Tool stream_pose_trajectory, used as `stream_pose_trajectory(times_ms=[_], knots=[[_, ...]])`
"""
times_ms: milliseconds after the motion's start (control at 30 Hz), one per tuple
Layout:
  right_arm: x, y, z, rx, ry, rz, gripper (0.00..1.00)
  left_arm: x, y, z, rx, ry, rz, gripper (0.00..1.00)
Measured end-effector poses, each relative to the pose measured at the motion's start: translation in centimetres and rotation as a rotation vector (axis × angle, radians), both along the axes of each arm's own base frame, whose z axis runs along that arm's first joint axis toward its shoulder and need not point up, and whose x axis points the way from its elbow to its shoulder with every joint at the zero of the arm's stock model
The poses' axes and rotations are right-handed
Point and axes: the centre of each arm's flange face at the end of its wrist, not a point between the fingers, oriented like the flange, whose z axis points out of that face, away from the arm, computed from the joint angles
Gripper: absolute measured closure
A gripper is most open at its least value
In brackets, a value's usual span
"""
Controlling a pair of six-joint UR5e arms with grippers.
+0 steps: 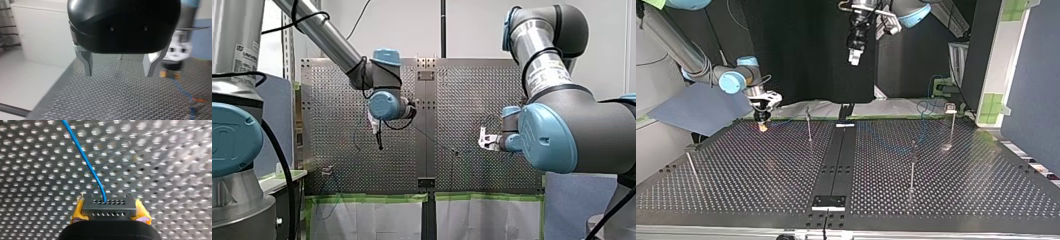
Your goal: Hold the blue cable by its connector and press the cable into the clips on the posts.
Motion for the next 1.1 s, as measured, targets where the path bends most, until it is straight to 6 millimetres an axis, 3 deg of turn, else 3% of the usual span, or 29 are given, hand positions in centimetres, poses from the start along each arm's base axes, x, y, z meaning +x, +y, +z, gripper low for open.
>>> stream_pose_trajectory(times_ms=[200, 533, 833, 1100], knots=[[-0.1, 0.0, 3.1, -0.02, 0.003, -0.004, 1.0, -1.1, 1.1, -3.8, 0.05, 0.047, -0.01, 0.0], [-0.2, 0.4, 8.5, -0.062, 0.005, -0.007, 1.0, -3.4, 3.8, -7.2, 0.103, 0.1, -0.01, 0.0], [-1.4, 1.2, 12.9, -0.118, 0.022, -0.027, 1.0, -4.0, 4.7, -8.0, 0.122, 0.113, -0.007, 0.0], [-1.7, 1.2, 14.0, -0.134, 0.022, -0.031, 1.0, -4.0, 4.7, -8.0, 0.123, 0.111, -0.006, 0.0]])
